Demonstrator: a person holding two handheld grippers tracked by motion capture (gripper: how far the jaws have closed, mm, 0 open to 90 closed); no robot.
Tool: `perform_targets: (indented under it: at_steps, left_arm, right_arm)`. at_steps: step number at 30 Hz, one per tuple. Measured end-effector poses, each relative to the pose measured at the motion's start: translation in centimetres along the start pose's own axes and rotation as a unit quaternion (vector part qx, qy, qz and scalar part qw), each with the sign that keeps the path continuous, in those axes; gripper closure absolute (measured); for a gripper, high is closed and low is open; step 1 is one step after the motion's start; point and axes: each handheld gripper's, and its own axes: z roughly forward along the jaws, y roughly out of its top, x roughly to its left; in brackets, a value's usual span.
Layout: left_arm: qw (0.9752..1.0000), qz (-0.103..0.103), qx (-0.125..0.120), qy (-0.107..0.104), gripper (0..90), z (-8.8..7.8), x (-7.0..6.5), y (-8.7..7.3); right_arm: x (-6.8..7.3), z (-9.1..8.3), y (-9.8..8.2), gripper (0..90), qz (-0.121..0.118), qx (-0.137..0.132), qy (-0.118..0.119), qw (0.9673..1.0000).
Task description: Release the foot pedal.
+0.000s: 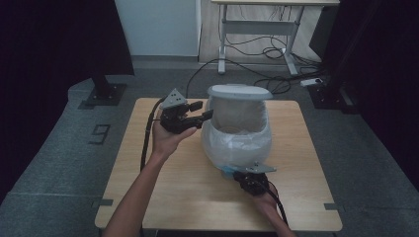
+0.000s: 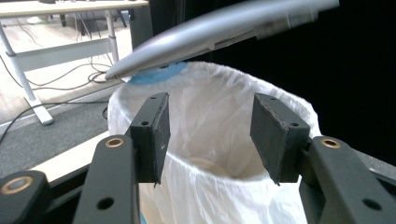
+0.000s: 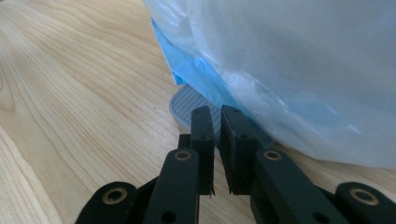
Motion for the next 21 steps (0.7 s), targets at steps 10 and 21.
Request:
perform_targets:
  at_steps: [10, 21]
  left_arm:
    - [0.9999, 0.006, 0.013, -0.004, 45.5, -1.0, 0.0, -2.0]
    - [0.9997, 0.002, 0.024, -0.002, 42.4, -2.4, -0.2, -4.6]
  right_arm:
    - [0.2, -1.0, 0.2, 61.7, -0.001, -0.026, 0.003, 0.9997]
    - [0.4, -3.1, 0.2, 51.6, -0.008, -0.047, 0.007, 0.9988]
